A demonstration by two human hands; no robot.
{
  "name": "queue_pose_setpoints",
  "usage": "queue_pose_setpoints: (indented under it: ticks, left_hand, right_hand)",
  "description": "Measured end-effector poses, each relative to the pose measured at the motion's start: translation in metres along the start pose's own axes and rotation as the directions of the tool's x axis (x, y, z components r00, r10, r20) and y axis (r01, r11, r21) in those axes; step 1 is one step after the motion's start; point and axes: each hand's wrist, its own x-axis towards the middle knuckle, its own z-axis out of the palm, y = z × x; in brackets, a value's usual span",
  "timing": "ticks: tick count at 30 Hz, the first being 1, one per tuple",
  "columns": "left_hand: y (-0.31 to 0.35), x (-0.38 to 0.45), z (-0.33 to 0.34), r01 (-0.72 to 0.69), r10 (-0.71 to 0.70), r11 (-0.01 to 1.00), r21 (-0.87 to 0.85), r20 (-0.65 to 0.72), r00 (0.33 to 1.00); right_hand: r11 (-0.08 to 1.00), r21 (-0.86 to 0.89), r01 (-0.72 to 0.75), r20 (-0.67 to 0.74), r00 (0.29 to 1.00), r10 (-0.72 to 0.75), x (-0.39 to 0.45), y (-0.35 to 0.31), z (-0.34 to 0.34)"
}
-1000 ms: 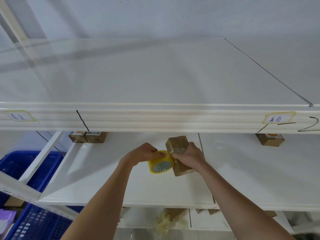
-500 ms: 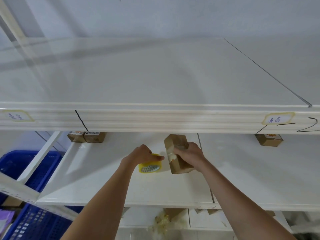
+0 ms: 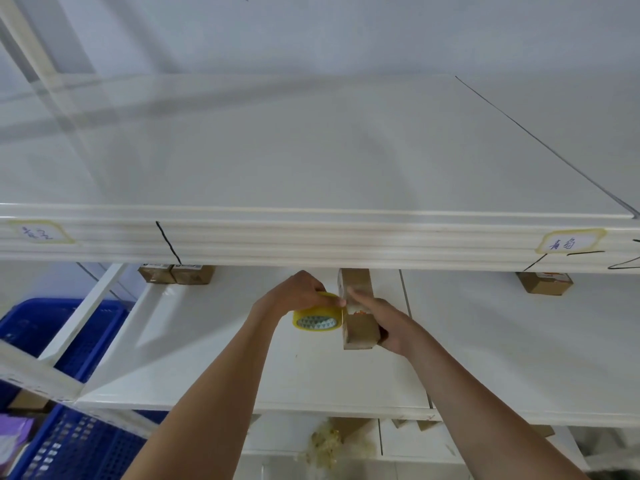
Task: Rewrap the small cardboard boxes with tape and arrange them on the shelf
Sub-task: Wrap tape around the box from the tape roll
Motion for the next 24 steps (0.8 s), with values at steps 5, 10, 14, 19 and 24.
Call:
queue_pose_setpoints:
  ticks: [5,10,14,19,24]
  left_hand:
    - [0.000,0.002,0.008,-0.009,0.013,0.989,0.146,-0.031,0.999]
    - [0.001,-0.001,0.012,-0.006,0.011,0.998,0.070,-0.064,0.998]
    - [-0.010,-0.007,-0.002,-0.054,0.057,0.996,-0.076,0.035,0.998]
    - [-0.016,-0.008,-0.002,-0.061,0.072,0.993,-0.098,0.112,0.991]
    - [-0.020,-0.004,0.006,0.043,-0.044,0.998,-0.036,-0.038,0.998]
  right_hand:
    - [0.971,-0.239,0.007,-0.068,0.997,-0.024,0.010,0.002,0.001]
    - [0.967,-0.256,-0.013,-0.112,0.994,-0.016,0.012,0.002,-0.003]
    - [0.969,-0.245,-0.025,-0.161,0.987,-0.015,0.008,0.003,-0.013]
    - [0.966,-0.260,-0.018,-0.160,0.987,-0.025,0.006,0.002,-0.013]
    - [0.976,-0.218,-0.011,-0.163,0.986,-0.026,0.006,0.007,-0.012]
